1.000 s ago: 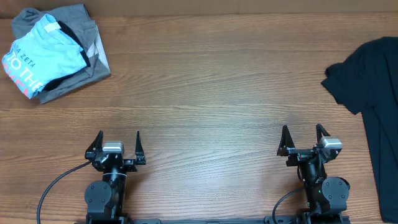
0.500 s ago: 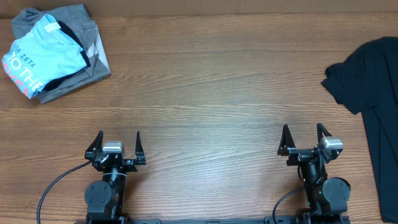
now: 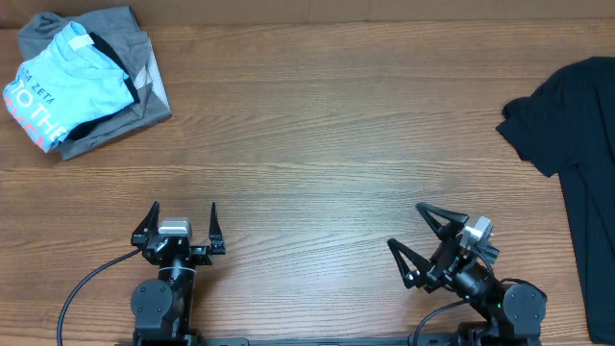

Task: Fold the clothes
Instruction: 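Reach the right gripper to the black T-shirt at the right edge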

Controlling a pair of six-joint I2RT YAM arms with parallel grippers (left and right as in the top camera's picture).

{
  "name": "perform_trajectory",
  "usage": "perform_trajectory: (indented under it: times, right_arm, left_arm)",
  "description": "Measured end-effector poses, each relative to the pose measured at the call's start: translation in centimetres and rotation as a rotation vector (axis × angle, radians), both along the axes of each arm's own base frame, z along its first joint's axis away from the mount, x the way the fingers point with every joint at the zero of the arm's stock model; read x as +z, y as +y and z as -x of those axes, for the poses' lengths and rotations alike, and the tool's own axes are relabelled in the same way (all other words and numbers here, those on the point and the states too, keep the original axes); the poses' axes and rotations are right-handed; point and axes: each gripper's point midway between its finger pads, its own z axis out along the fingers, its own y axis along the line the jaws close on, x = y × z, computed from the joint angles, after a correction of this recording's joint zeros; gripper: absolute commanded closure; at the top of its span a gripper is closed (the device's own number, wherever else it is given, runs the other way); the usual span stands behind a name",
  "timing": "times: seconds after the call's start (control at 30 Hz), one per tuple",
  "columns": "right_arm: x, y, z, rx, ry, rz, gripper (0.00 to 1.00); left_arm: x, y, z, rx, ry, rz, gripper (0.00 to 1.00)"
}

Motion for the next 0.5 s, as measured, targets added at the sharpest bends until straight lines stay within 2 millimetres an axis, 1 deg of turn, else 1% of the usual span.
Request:
perform_trajectory:
  times: [0.13, 0.27, 0.4, 0.43, 0.5]
  right_arm:
    - [1.5, 0.5, 0.9, 0.059, -0.009, -0.063, 0.0]
    - [4.5, 0.6, 2.0, 0.088, -0.128, -0.099, 0.0]
    - [5.3, 0.2, 1.8, 0.058, -0.14, -0.118, 0.0]
    - [5.8, 0.1, 1.7, 0.044, -0.142, -0.123, 0.0]
    - [7.6, -0.4, 1.5, 0.005, -0.155, -0.126, 0.0]
  left_arm:
    - [0.0, 0.0, 0.0, 0.0, 0.0, 0.0, 0.0]
    - [0.0, 0.0, 0.0, 0.0, 0.0, 0.0, 0.0]
    - [0.0, 0.0, 0.0, 0.0, 0.0, 0.0, 0.0]
    - [0.0, 0.0, 0.0, 0.0, 0.0, 0.0, 0.0]
    - [0.0, 0.0, 0.0, 0.0, 0.0, 0.0, 0.0]
